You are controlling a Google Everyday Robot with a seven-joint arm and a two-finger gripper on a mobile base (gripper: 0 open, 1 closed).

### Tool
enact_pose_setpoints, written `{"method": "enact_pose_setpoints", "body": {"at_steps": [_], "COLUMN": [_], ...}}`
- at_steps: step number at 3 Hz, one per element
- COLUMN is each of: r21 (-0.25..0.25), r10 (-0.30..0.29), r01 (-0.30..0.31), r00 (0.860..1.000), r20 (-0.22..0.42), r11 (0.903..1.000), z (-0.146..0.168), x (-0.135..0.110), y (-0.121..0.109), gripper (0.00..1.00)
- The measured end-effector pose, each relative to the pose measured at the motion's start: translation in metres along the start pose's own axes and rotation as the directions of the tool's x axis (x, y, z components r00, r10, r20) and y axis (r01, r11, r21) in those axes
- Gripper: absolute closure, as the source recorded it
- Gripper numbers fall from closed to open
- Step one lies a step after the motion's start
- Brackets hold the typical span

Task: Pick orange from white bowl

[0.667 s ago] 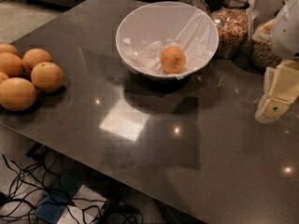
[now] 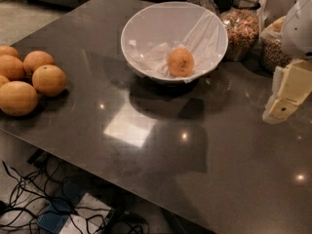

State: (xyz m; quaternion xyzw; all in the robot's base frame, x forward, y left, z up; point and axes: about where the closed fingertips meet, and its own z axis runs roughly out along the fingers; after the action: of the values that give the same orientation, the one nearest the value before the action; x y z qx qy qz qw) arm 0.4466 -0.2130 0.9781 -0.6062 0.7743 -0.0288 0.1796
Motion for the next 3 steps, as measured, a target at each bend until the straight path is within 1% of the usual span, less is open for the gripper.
{"method": "enact_pose_setpoints", "body": {"at_steps": [1,2,3], "r21": [0.028,0.055,0.074], "r10": [-0.038,-0.081,-0.112], "r01": [0.035,0.071,0.095], "r00": [0.994,0.972,0.951], "r20": [0.106,0.221,0.287], "r11": [0.999,0.996,0.9928], "z": [0.008,0.02,0.035], "x": [-0.029,-0.064,-0.086], "y": [-0.02,-0.042,-0.068], "gripper": [0.0,0.0,0.0]}}
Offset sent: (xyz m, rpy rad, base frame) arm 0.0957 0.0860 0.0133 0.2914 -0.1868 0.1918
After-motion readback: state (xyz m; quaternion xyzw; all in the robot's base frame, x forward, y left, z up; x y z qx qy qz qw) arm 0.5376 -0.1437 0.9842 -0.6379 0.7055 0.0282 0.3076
